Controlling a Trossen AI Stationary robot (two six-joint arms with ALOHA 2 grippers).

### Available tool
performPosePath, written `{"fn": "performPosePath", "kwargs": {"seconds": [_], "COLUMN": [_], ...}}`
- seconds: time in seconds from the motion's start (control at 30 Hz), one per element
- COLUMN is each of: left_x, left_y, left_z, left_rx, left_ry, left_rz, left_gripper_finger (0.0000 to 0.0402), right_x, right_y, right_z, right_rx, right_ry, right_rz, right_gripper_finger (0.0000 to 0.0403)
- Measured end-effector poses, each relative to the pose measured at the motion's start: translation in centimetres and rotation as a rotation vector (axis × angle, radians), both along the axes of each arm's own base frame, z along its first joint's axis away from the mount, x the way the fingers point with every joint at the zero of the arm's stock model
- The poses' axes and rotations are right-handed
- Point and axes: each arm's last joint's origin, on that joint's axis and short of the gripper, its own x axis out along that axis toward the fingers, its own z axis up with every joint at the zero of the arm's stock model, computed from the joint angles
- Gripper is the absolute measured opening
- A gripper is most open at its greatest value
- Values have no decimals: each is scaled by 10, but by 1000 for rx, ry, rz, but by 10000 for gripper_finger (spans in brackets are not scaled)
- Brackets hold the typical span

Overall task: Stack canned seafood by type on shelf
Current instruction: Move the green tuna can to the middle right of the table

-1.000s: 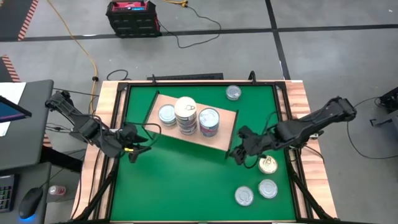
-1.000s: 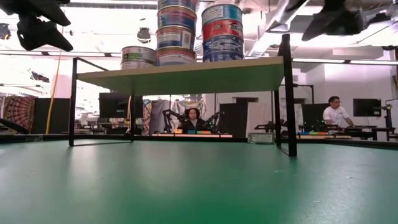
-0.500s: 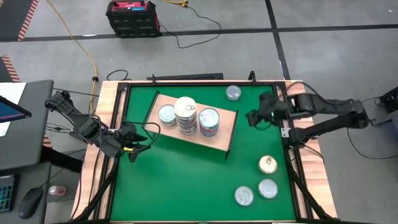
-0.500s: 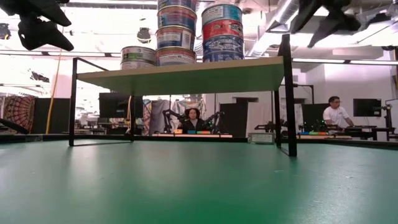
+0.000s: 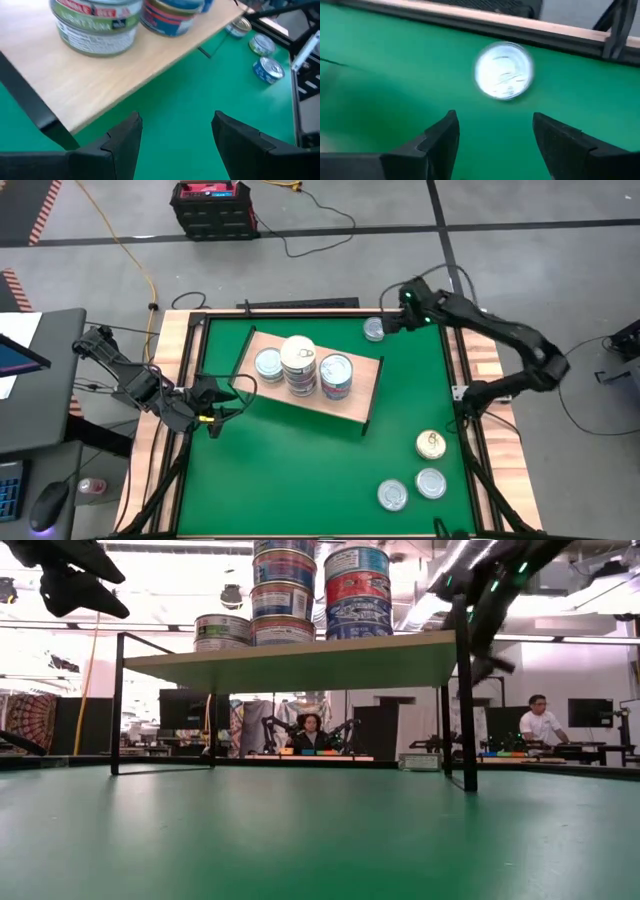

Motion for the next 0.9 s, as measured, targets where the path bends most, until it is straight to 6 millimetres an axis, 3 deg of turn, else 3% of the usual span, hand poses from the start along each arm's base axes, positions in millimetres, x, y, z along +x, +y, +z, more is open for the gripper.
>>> {"fn": "performPosePath", "kwargs": {"seconds": [0.13, 0.3, 0.67, 0.9], "left_x": [0, 0, 0, 0], "left_y": [2, 3, 6, 5], "left_z": [1, 1, 3, 3], "left_rx": [15, -11, 36, 29], "left_ry": [-29, -60, -115, -109], "left_rz": [55, 116, 210, 200], "left_gripper_finger": [231, 231, 231, 231], "right_x": [8, 11, 15, 11], "right_y": [-33, -50, -70, -55], "right_z": [-38, -74, -97, -104], "right_rx": [55, 137, 83, 195], "right_ry": [86, 186, 231, 366], "right_rz": [47, 61, 38, 140], "right_gripper_finger": [276, 276, 276, 276]}}
